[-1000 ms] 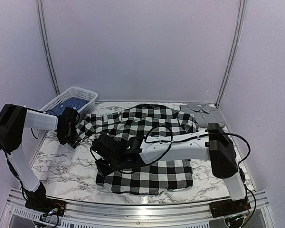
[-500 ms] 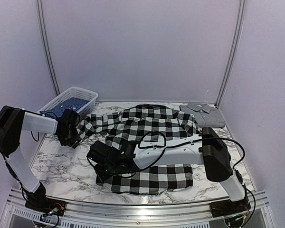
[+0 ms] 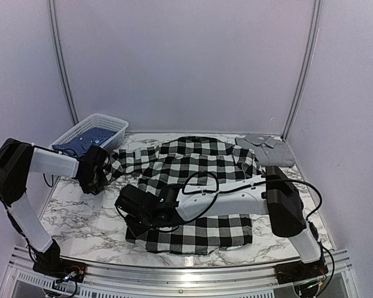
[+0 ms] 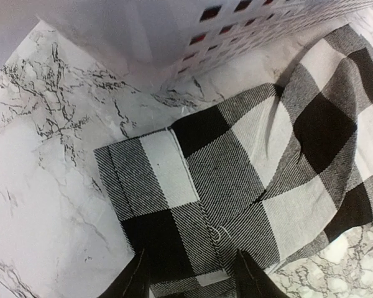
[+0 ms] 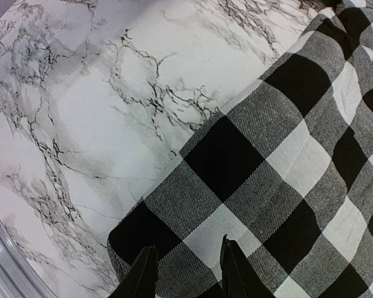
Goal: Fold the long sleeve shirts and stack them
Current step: Pick up the sleeve from the center of the board, then pick up the corner of the shirt from the center of the board.
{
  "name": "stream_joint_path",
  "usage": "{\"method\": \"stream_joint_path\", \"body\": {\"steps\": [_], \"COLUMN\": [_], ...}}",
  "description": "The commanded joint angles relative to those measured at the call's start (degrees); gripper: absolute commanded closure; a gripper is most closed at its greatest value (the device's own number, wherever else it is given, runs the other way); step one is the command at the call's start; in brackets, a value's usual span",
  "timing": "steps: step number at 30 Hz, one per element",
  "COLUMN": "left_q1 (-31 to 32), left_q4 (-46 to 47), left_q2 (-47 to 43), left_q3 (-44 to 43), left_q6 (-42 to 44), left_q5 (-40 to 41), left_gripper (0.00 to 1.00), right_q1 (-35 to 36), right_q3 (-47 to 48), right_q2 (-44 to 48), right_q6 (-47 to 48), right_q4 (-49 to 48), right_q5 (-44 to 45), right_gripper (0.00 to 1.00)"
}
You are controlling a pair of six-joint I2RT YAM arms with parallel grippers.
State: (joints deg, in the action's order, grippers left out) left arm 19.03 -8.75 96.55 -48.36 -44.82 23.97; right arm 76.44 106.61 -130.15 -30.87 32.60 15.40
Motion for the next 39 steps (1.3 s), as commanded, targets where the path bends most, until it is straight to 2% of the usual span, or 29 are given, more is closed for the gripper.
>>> {"method": "stream_joint_path", "body": {"steps": [1,6,15,19,39], "left_q1": [0.21,0.37,0.39,0.35,0.39], "left_q4": [-1.73,-1.47,-0.51,-0.19,-0.47], "left_q2": [2.35,3.07,3.47,3.1,-0.21], "left_q3": [-0.05,0.43,-0.06,-0.46,-3.91], "left_q6": [-1.45,-2.26,-0.61,0.41,4.37], "left_q5": [-0.5,-0.05,0.2,-0.02,-1.81], "left_gripper": [0.52,0.55,0.88,1.0,1.0], "right_q1": [0.46,0.45,1.72,3.58,4.57], "right_q3": [0.19,0.6,2.58,7.44,18.11], "right_q2": [2.66,2.16,0.8,-2.44,-13.12], "right_q6": [-0.25,-0.03,0.2,0.2,-5.9], "right_q4": [-0.87,-0.99,-0.16,1.95,8.84], "right_q5": [0.54,0.38,-0.7,-1.19,-1.57], "right_gripper": [0.69,0.69,0.67,0.67,0.71]}}
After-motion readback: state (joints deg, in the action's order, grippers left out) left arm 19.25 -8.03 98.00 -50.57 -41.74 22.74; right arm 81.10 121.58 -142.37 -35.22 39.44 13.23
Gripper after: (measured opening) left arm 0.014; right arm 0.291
